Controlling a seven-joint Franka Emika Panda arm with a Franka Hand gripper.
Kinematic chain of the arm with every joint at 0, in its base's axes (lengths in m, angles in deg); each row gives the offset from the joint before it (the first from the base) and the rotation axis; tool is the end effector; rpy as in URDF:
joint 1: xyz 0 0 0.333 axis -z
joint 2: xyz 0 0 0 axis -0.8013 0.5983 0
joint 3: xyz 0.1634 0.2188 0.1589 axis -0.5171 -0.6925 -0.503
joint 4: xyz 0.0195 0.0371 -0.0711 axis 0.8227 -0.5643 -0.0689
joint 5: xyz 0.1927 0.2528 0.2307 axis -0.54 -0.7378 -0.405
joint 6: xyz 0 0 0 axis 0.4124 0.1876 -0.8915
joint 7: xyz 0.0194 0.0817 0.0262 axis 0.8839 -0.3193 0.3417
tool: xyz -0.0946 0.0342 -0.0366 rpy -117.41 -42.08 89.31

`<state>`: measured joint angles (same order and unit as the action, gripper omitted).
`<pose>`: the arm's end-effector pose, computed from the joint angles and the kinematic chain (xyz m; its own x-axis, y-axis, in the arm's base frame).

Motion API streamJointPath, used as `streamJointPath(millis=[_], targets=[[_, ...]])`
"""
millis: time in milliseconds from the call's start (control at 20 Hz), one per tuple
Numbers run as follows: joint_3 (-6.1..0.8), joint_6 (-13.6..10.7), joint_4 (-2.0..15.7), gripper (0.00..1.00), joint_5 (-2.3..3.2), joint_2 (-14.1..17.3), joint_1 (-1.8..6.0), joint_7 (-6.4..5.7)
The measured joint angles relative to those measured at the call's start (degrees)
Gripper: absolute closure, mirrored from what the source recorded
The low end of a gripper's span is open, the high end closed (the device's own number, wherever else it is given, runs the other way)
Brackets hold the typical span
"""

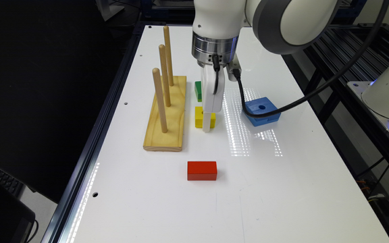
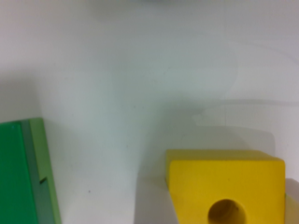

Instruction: Pick up yellow block.

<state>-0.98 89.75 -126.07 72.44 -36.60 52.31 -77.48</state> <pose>0.5221 0.0612 0.1720 0.7096 -0.7046 -0.0108 -0.7040 -0.7083 -0.0518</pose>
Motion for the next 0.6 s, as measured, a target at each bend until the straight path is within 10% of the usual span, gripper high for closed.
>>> streamJointPath(millis=[600], targets=[[0.01,-1.8,-0.07,1.00,0.00,-2.1,0.01,0.00]])
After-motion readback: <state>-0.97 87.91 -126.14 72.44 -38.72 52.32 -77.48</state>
